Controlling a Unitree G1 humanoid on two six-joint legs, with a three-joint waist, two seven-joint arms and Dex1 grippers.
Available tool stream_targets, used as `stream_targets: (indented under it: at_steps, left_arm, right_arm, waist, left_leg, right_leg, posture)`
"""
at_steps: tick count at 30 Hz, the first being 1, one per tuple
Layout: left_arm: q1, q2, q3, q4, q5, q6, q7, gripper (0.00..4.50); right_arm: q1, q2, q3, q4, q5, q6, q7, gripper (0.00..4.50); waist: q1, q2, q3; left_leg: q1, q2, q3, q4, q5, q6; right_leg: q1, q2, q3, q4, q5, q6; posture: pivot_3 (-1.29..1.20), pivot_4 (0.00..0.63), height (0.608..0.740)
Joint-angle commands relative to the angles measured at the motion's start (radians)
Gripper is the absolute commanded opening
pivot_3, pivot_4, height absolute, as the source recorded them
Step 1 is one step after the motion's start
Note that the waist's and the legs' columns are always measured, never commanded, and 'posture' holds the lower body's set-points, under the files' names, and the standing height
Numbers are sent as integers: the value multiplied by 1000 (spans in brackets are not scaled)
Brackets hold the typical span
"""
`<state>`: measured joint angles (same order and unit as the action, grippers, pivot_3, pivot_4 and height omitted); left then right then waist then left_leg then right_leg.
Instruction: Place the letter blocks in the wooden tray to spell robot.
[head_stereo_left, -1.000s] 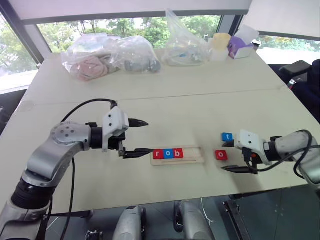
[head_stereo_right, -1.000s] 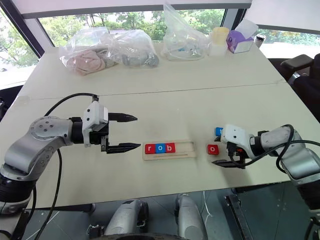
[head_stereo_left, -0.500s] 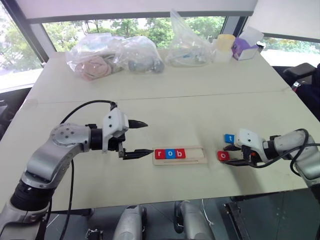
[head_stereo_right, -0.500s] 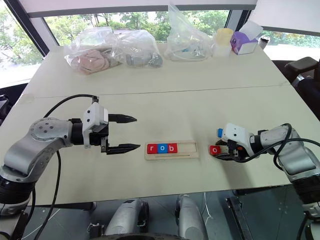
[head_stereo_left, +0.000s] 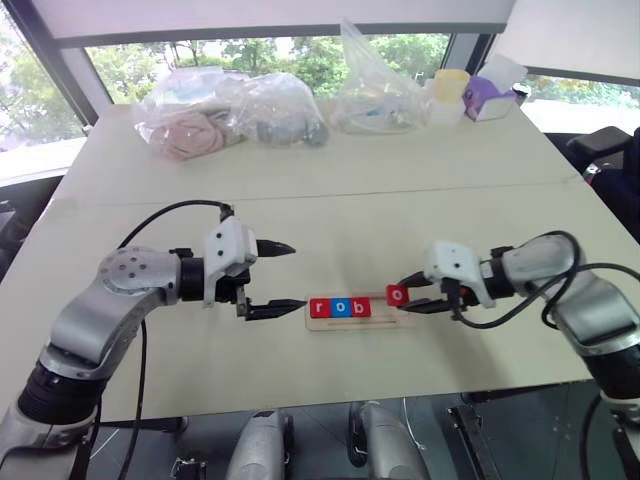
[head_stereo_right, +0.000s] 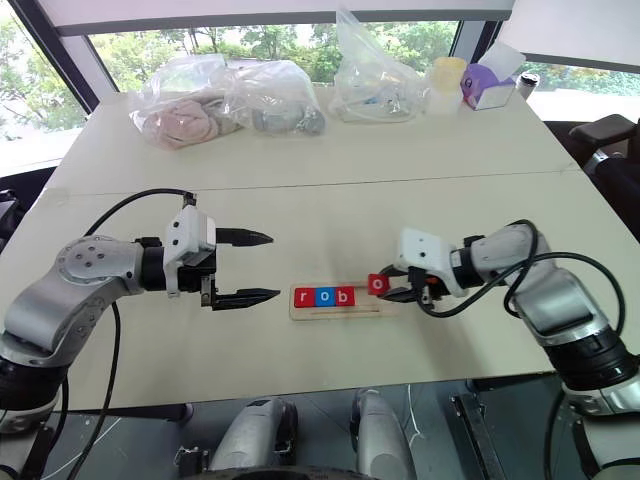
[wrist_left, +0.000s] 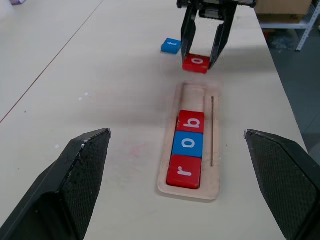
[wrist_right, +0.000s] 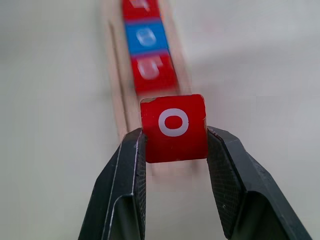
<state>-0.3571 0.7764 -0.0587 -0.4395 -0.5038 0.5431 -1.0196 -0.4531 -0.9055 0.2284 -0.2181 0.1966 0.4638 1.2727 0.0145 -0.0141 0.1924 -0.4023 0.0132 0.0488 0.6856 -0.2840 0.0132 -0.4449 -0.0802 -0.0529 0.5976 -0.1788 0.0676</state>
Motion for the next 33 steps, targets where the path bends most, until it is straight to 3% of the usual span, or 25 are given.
stream_targets:
  at_steps: [1, 9, 33]
  left_arm:
    - [-2, 9, 30, -34, -17, 5, 8, 4500]
    - [20, 19, 49, -66, -27, 25, 26, 4500]
    - [40, 25, 54, -85, -40, 38, 48, 4500]
  right_arm:
    - [-25, 20, 35, -2, -39, -31, -11, 1138]
    - [-65, 55, 91, 64, -95, -84, -1, 1138]
    - [-71, 72, 91, 128, -126, -114, 12, 1138]
  waist:
    - [1, 0, 0]
    - [-2, 0, 0]
    - [-2, 0, 0]
  left_leg:
    - [0, 0, 0, 0, 0, 0]
    - [0, 0, 0, 0, 0, 0]
    - [1, 0, 0, 0, 0, 0]
  right_leg:
    - [0, 0, 0, 0, 0, 0]
    - [0, 0, 0, 0, 0, 0]
    - [1, 0, 0, 0, 0, 0]
  posture:
    - [0, 150, 740]
    - [0, 150, 740]
    - [0, 150, 740]
